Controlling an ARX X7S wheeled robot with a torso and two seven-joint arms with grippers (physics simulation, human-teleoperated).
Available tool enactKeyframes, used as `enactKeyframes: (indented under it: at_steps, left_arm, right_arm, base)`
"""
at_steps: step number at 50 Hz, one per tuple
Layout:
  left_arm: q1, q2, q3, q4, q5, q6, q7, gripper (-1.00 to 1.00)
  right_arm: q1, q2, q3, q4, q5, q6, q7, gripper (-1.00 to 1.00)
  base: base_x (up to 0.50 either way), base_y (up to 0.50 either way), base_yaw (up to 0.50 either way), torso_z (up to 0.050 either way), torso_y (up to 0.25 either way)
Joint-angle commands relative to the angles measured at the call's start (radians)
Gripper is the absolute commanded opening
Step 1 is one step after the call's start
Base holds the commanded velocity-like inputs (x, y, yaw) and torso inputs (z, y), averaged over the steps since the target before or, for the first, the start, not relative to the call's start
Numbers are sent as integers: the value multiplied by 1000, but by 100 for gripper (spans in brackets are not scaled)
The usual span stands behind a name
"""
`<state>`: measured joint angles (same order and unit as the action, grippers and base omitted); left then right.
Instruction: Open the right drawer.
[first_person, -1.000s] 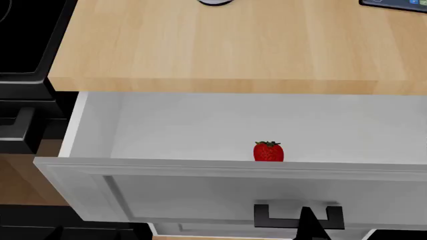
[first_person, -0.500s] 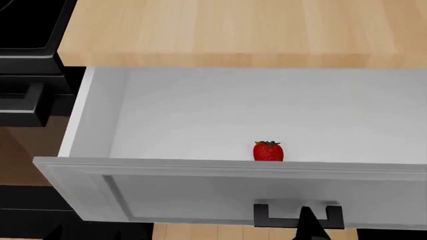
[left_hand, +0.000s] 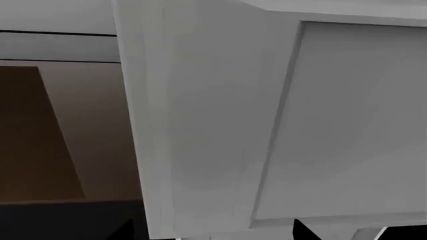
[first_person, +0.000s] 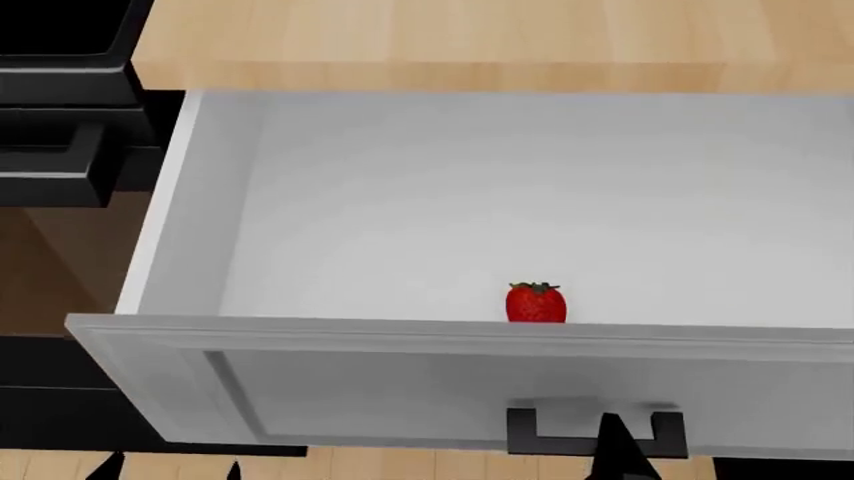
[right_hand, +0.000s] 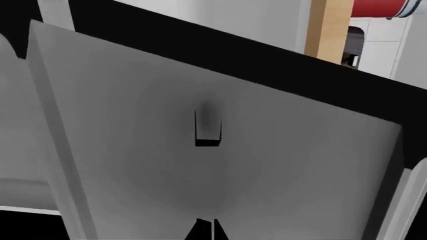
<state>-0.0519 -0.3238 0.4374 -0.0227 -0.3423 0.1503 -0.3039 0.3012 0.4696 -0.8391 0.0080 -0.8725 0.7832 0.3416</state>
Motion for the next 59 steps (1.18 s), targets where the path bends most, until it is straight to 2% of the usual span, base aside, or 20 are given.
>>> enactKeyframes:
  at_steps: [1,59]
  left_arm:
    - [-1,-1,2,-5,-1,5,-1,100]
    - [-5,-9,12,-1,-6,4,-15,100]
  right_arm:
    - [0,-13,-29,-23,-82,-5,37,-100]
    - [1,-6,-32,-32,-94,4,24,-100]
  base:
    - [-145,0,0,0,0]
    - [-143,0,0,1,1]
